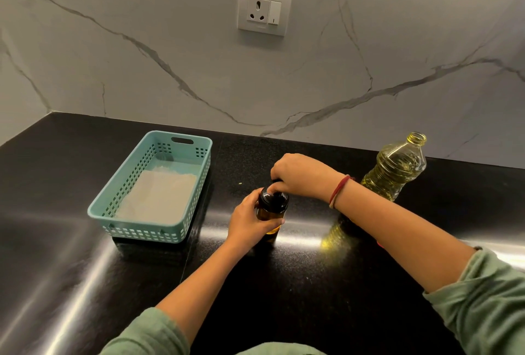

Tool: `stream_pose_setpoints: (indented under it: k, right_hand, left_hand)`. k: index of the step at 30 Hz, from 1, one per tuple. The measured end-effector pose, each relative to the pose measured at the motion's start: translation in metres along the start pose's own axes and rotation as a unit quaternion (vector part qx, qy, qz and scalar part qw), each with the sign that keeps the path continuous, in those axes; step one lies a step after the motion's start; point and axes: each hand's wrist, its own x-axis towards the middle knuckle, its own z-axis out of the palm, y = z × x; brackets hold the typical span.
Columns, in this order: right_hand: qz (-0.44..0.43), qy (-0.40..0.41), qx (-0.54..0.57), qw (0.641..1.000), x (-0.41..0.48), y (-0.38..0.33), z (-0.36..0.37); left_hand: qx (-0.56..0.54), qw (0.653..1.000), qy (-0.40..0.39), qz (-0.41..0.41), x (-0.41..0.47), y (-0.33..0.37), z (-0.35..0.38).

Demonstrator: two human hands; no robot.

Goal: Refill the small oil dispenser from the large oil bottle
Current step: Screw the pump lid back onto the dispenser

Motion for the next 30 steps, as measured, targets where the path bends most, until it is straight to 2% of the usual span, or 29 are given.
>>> stream_pose_setpoints:
  k: [3,6,9,18,23,30]
  right_hand:
    - [0.006,0.014,0.03,0.999,-0.003,0.005,0.002]
    - [-0.018,-0.017,0.064,0.998,-0.01,0.01,-0.002]
    - [-0.042,-0.007,0.036,0.998,-0.008,0.008,-0.002]
    - [-0.03,-0.009,0.004,0.999,-0.003,0.006,-0.001]
    - [-0.057,-0.017,0.029,0.998,-0.007,0.007,0.0]
    - [-0.046,0.006,0.033,0.998,-0.001,-0.002,-0.001]
  left_hand:
    - [0.001,1.0,0.001,-0.004,0.001,-0.001,0.0]
    - [0.0,1.0,-0.003,-0.003,0.001,-0.002,0.0]
    - [0.003,1.0,-0.003,0.003,0.001,-0.003,0.0]
    - [-0.004,1.0,-0.009,-0.008,-0.001,0.002,-0.002]
    - [-0.007,1.0,-0.011,-0.012,0.0,0.003,-0.003]
    - [-0.004,1.0,-0.016,-0.019,-0.002,0.006,-0.003]
